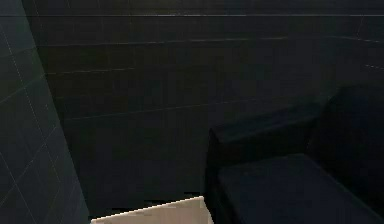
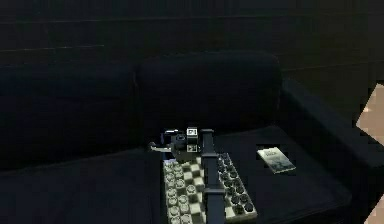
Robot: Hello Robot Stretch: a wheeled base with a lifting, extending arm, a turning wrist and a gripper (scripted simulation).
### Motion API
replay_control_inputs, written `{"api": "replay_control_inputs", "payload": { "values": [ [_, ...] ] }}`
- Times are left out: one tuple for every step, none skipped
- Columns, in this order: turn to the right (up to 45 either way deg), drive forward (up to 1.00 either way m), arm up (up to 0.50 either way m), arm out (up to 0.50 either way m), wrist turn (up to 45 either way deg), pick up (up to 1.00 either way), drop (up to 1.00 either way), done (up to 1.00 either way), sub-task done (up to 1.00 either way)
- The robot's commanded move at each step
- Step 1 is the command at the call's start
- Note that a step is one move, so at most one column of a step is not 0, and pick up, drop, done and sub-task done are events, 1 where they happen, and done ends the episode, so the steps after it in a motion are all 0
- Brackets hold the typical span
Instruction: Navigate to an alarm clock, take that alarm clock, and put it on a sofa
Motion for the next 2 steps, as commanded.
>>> {"api": "replay_control_inputs", "payload": {
  "values": [
    [0.0,0.0,0.1,0.0,0.0,0.0,0.0,0.0,0.0],
    [0.0,0.0,0.0,-0.08,0.0,0.0,0.0,0.0,0.0]
  ]
}}
